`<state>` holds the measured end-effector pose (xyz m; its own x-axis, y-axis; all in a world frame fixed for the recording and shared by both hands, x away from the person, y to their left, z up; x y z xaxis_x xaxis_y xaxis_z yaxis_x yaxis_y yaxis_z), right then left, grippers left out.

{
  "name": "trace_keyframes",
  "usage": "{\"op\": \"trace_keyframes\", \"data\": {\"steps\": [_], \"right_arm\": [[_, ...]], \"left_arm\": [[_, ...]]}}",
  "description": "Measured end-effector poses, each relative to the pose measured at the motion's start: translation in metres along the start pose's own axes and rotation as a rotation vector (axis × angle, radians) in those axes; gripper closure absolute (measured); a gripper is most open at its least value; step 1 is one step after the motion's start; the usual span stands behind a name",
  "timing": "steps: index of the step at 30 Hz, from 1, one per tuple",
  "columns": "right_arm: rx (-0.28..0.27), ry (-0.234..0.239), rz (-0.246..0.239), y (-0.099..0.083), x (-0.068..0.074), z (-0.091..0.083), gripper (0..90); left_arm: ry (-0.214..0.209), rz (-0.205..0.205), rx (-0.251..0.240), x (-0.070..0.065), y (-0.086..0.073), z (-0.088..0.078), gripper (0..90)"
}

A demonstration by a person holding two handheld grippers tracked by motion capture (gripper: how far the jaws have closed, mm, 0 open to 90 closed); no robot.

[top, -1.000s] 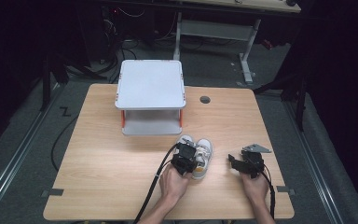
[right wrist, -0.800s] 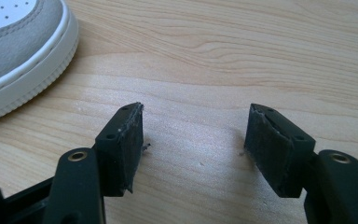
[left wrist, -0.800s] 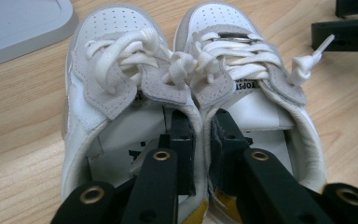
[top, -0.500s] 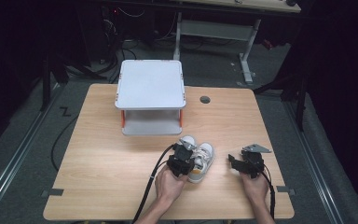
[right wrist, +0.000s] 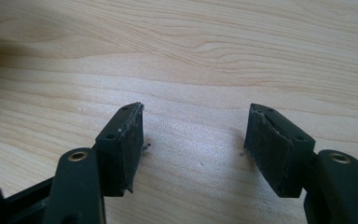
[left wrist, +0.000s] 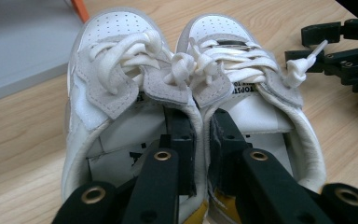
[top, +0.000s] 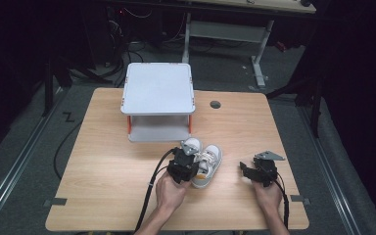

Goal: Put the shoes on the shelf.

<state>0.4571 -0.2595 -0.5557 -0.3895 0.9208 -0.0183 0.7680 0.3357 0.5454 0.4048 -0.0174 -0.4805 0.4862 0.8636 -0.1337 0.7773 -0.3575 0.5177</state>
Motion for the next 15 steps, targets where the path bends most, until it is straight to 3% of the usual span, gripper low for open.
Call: {"op": "trace_keyframes", "data": {"steps": [8,13,15], "right_arm": [[-0.014,0.003,-0.01,0.001,0.002,0.0,52.0],[-0.017,-0.002,-0.015,0.004,0.003,0.0,56.6],[-0.021,-0.024,-0.037,0.005,0.004,0.0,58.1]], "left_arm": [[0.02,-0.015,-0.032,0.02,-0.001,-0.016,81.5],[0.042,-0.046,-0.049,0.04,-0.004,-0.027,81.4],[0.055,-0.059,-0.053,0.049,-0.006,-0.03,81.4]]}}
Point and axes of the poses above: each handheld gripper's, and its own axes: z roughly forward along the jaws, y roughly out of its top, x roughly to its left, the point moved 8 cm from there along z, roughly forward along the jaws, and after that the axes turned 14 degrees about x, right-handed, at the moved point
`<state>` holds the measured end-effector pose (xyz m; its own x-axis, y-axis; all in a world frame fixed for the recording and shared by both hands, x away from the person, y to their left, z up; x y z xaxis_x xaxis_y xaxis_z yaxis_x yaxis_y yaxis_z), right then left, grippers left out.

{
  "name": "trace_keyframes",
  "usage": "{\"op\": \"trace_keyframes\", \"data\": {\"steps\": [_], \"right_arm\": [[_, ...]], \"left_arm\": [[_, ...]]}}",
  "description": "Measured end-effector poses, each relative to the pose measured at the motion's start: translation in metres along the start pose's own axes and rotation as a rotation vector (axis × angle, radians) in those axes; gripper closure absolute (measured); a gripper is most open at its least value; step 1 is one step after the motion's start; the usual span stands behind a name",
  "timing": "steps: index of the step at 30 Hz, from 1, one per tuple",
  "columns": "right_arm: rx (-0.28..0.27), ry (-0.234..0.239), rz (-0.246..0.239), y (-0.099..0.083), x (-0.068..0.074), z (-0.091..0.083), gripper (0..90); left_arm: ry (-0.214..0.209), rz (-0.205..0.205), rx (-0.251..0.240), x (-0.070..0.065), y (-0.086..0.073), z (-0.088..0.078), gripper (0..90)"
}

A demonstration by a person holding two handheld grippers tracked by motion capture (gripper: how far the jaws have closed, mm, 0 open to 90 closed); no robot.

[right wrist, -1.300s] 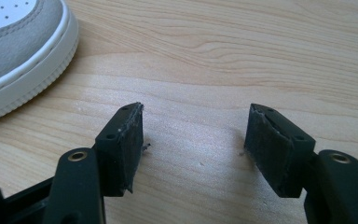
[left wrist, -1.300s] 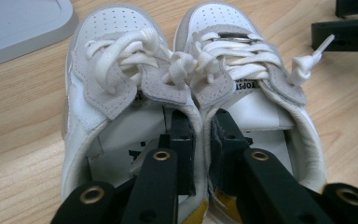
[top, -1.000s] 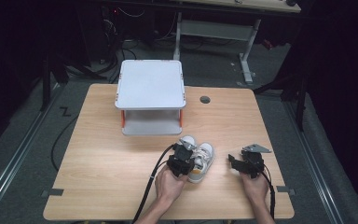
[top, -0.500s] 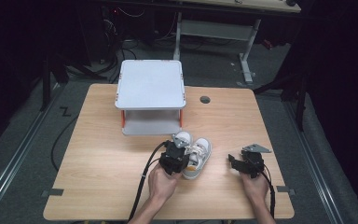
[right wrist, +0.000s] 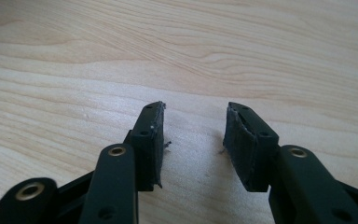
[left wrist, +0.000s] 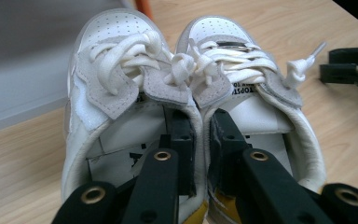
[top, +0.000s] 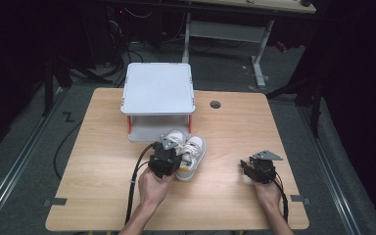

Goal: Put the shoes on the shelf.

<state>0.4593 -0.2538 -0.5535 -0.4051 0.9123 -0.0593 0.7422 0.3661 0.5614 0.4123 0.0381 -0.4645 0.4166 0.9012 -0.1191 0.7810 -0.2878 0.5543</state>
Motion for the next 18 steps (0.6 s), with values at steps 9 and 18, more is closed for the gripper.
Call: {"op": "trace_keyframes", "data": {"steps": [9,18], "right_arm": [[-0.03,0.064,-0.017,0.013,0.013,-0.007,59.0],[-0.038,0.16,-0.035,0.035,0.031,-0.018,60.8]], "left_arm": [[0.048,-0.062,-0.017,0.038,0.002,-0.004,81.4],[0.088,-0.112,-0.017,0.068,0.011,0.015,81.0]]}}
Point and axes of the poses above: each handheld gripper's, and its own axes: z roughly forward along the jaws, y roughly out of its top, x roughly to its left, the point moved 8 cm from there along z, roughly forward along the jaws, and after that the axes turned 14 degrees about x, right-handed, at the moved point
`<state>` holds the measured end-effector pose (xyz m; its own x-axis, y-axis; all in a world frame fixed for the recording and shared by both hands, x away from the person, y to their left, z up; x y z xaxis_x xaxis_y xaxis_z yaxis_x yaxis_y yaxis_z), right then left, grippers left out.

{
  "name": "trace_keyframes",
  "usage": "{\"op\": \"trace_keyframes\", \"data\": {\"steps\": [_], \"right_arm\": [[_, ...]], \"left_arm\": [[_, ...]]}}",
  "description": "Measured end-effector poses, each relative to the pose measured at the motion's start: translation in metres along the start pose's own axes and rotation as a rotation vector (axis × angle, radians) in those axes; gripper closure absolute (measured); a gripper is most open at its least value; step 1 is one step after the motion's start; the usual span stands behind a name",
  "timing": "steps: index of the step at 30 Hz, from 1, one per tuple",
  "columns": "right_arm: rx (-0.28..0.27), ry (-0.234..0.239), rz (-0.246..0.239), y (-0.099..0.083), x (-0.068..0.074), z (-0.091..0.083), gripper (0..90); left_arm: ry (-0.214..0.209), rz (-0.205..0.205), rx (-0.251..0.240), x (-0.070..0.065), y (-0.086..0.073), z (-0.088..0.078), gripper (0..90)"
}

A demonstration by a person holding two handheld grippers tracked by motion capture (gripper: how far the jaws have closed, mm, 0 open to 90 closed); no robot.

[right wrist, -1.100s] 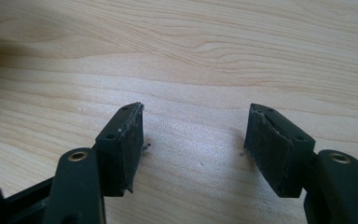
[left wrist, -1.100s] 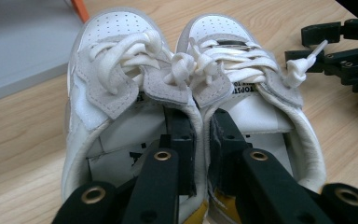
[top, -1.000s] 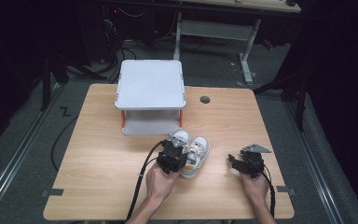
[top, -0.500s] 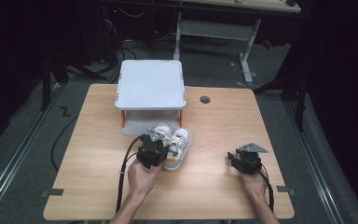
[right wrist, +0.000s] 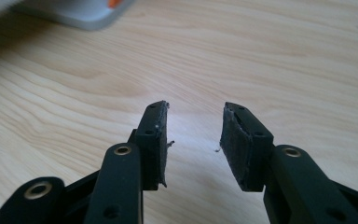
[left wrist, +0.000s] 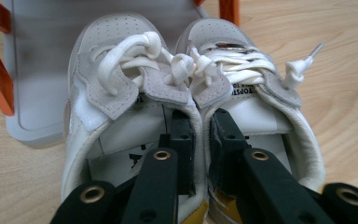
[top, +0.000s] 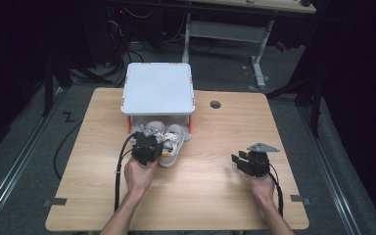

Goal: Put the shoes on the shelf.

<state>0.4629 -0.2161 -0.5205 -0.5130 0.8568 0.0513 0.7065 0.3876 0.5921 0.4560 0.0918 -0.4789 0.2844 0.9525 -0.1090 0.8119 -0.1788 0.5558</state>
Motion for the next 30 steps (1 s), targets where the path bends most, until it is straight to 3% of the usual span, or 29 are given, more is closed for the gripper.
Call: {"op": "trace_keyframes", "data": {"steps": [12,17,21,26,30], "right_arm": [[-0.074,0.081,-0.071,0.056,0.037,-0.011,66.5],[-0.123,0.107,-0.105,0.086,0.053,-0.019,68.6],[-0.131,0.129,-0.131,0.107,0.064,-0.022,70.8],[-0.158,0.13,-0.163,0.137,0.076,-0.026,73.9],[-0.175,0.129,-0.162,0.159,0.083,-0.027,75.7]], "left_arm": [[0.057,-0.046,-0.002,0.02,0.009,0.027,80.6],[0.072,-0.055,0.002,0.023,0.011,0.035,80.4],[0.085,-0.065,-0.009,0.025,0.012,0.038,80.1],[0.085,-0.067,-0.013,0.027,0.013,0.04,78.8],[0.084,-0.065,-0.012,0.028,0.013,0.041,77.8]]}}
Point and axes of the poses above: each handheld gripper's, and its own axes: z roughly forward along the jaws, y roughly out of its top, x roughly to its left, the point moved 8 cm from there along z, roughly forward along the jaws, and after that the axes turned 14 degrees about x, right-handed, at the moved point
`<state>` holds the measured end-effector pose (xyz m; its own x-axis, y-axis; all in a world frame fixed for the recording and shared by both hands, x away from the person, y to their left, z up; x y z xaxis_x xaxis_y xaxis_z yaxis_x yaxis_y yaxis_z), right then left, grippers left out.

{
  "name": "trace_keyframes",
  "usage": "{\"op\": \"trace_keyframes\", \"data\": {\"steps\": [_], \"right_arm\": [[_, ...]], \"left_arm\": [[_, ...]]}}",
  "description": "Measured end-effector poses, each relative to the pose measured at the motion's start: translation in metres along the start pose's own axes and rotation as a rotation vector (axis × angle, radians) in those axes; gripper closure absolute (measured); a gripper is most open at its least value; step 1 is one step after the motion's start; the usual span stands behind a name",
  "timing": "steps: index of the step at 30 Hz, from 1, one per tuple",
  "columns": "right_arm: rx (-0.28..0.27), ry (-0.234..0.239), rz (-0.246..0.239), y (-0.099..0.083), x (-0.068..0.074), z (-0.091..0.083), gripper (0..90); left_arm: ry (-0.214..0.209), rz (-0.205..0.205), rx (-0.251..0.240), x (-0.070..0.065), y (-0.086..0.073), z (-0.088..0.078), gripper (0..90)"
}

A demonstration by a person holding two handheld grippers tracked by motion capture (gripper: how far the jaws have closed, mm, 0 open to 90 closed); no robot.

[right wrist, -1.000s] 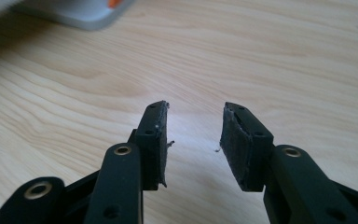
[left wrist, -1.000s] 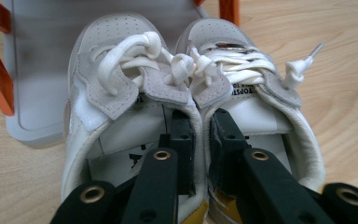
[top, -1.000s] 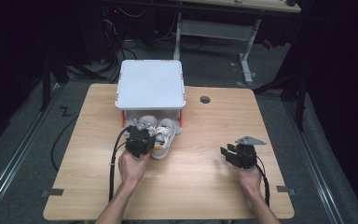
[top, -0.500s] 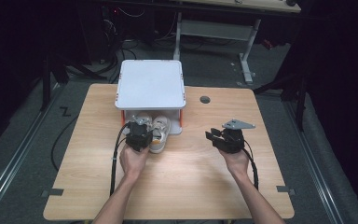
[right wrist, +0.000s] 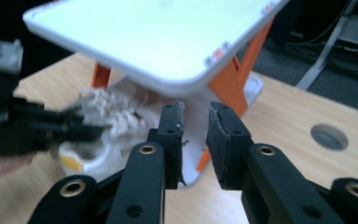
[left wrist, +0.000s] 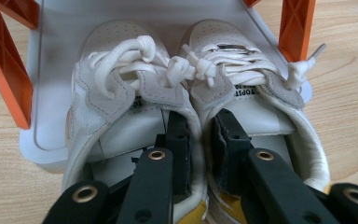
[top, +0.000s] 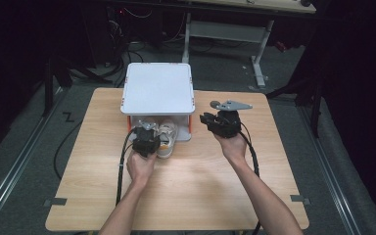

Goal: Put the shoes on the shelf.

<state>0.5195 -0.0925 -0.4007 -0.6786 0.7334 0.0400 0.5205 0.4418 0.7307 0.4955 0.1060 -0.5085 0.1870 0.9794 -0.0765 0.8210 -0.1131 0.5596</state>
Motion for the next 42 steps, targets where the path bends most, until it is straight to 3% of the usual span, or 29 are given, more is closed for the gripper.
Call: {"op": "trace_keyframes", "data": {"steps": [6,11,17,20,24,25,27,31,36,39,42], "right_arm": [[-0.023,-0.029,-0.021,0.027,0.01,0.012,75.6],[0.001,-0.05,-0.007,0.039,0.011,0.026,75.9],[0.026,-0.055,-0.013,0.044,0.013,0.039,77.8],[0.043,-0.062,-0.022,0.046,0.015,0.041,78.9],[0.055,-0.069,-0.032,0.046,0.015,0.04,80.1],[0.055,-0.068,-0.034,0.046,0.015,0.04,80.1],[0.055,-0.068,-0.04,0.046,0.015,0.04,80.3],[0.059,-0.068,-0.047,0.046,0.015,0.04,81.0],[0.062,-0.067,-0.048,0.046,0.015,0.04,82.1],[0.067,-0.069,-0.057,0.046,0.015,0.04,82.3],[0.067,-0.067,-0.059,0.046,0.015,0.04,82.3]], "left_arm": [[0.004,0.012,0.007,0.0,-0.001,0.001,79.0],[0.0,-0.003,-0.001,0.0,0.0,0.001,79.2],[0.002,-0.017,-0.007,0.001,0.004,0.002,79.4],[0.021,0.001,-0.001,0.0,0.01,0.005,79.3],[0.007,-0.025,-0.015,0.002,0.013,0.008,77.7],[0.011,-0.016,-0.015,0.001,0.013,0.008,77.0],[0.02,0.0,-0.017,-0.001,0.013,0.009,71.7],[0.012,-0.003,-0.009,-0.001,0.012,0.007,67.6],[0.014,-0.014,-0.02,0.001,0.012,0.0,55.2],[-0.037,-0.019,-0.038,-0.001,0.014,-0.005,46.3],[-0.033,0.004,-0.052,-0.005,0.014,-0.01,41.7]]}}
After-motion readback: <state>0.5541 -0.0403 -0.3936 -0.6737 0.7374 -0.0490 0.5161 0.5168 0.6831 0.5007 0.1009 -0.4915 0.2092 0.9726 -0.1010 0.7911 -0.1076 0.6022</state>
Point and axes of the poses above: each handheld gripper's, and its own axes: z roughly forward along the jaws, y roughly out of its top, x roughly to its left, the point moved 8 cm from there along z, roughly forward along the jaws, and after that the axes turned 14 degrees about x, right-handed, at the moved point
